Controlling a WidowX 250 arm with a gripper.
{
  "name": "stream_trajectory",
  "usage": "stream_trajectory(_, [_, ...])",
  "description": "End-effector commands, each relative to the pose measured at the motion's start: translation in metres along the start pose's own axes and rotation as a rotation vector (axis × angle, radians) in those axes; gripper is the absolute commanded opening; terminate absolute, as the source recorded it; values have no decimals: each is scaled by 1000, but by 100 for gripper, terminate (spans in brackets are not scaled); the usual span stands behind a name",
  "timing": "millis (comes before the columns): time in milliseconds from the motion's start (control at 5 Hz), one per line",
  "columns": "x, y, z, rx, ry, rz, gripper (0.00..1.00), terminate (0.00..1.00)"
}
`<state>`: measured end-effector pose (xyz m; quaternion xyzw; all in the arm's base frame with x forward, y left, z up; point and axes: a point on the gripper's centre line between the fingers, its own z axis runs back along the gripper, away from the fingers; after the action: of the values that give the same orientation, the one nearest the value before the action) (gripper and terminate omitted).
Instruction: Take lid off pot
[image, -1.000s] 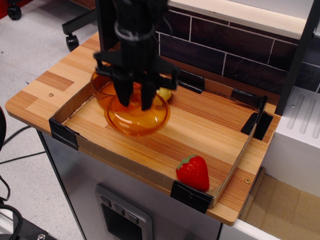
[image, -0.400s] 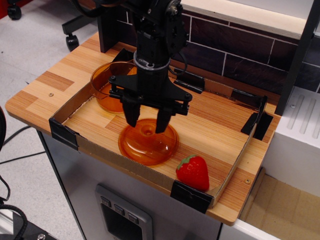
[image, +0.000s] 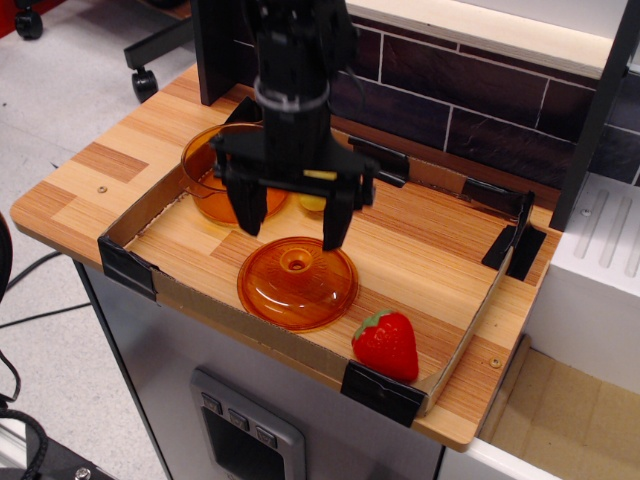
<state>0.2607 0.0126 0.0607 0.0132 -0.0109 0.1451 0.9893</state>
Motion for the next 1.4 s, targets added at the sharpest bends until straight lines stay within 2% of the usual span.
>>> stream_trajectory(0, [34, 24, 67, 6, -123, 88, 100, 0])
stream_trajectory(200, [53, 49, 86, 46, -180, 177, 100, 0])
stream_trajectory(400, [69, 74, 102, 81, -208, 239, 100, 0])
stream_trajectory(1200, [69, 74, 102, 81, -208, 239, 100, 0])
